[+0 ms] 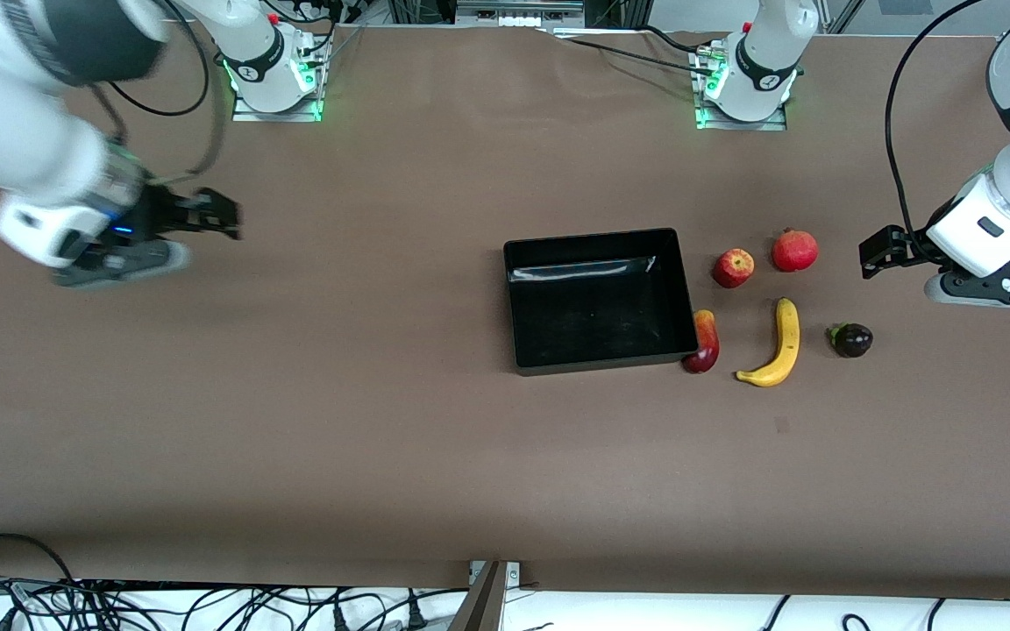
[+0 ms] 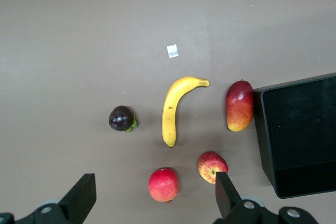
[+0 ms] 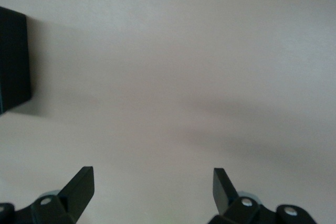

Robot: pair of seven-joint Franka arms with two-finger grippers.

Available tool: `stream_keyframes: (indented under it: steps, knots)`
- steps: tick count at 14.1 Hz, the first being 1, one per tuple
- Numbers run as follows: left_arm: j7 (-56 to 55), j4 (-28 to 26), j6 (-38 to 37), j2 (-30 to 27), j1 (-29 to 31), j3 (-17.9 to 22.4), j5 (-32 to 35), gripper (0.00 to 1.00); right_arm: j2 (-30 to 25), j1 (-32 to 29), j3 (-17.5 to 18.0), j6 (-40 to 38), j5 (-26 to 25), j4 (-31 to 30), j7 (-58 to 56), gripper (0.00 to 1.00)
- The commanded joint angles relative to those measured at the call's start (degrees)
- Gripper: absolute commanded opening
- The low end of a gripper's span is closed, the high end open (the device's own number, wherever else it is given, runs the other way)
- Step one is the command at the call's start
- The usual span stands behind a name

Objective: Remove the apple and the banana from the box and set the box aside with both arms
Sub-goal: 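Reach the right gripper to the black tray's rim and grip it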

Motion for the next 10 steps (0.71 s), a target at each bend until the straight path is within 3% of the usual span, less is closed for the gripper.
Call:
stream_keyframes:
  steps: [1, 5, 10]
  knots:
    - [0.99, -1.53, 0.60, -1.86, -0.40, 1.02, -1.29, 1.00, 5.58, 7.07, -0.38, 5.98, 0.22, 0.58, 8.87, 1.00]
    - [0.91, 0.14, -5.81, -1.95, -0.05, 1.46, -1.20, 1.00, 13.93, 17.79, -0.38, 17.30, 0.22, 0.58, 23.36, 1.00]
    - [0.99, 0.75, -6.35, -1.34, 2.24, 1.46, -1.29, 1.00, 25.18, 26.69, -0.55, 36.38, -0.65, 0.84, 31.66, 1.00]
